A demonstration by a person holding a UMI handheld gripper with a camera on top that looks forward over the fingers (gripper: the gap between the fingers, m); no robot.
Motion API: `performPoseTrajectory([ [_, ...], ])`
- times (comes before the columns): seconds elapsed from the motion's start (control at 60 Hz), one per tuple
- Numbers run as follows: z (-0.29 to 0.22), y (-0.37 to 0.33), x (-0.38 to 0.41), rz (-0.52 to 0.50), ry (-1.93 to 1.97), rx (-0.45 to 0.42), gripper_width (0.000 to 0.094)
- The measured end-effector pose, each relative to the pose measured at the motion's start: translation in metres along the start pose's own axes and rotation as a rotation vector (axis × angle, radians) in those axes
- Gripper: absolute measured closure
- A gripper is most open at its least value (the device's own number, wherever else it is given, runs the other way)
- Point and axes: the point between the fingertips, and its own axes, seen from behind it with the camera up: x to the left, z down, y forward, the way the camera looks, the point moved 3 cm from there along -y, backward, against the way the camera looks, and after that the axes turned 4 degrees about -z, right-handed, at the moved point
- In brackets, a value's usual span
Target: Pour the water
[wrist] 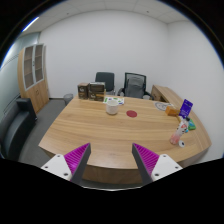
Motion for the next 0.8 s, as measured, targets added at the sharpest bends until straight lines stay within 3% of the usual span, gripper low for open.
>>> performPoseTrajectory([
  [0.1, 0.010, -0.001, -0.021, 0.041, 0.025, 0.016, 0.0081],
  [0.367, 0.064, 0.029, -0.203, 0.181, 0.077, 0.045, 0.0079],
  [0.533, 0.077, 0.066, -0.311, 0.249, 0.119, 0.000, 0.0075],
  [0.8, 0.063, 0.164, -0.418, 0.188, 0.150, -0.117, 0.0084],
])
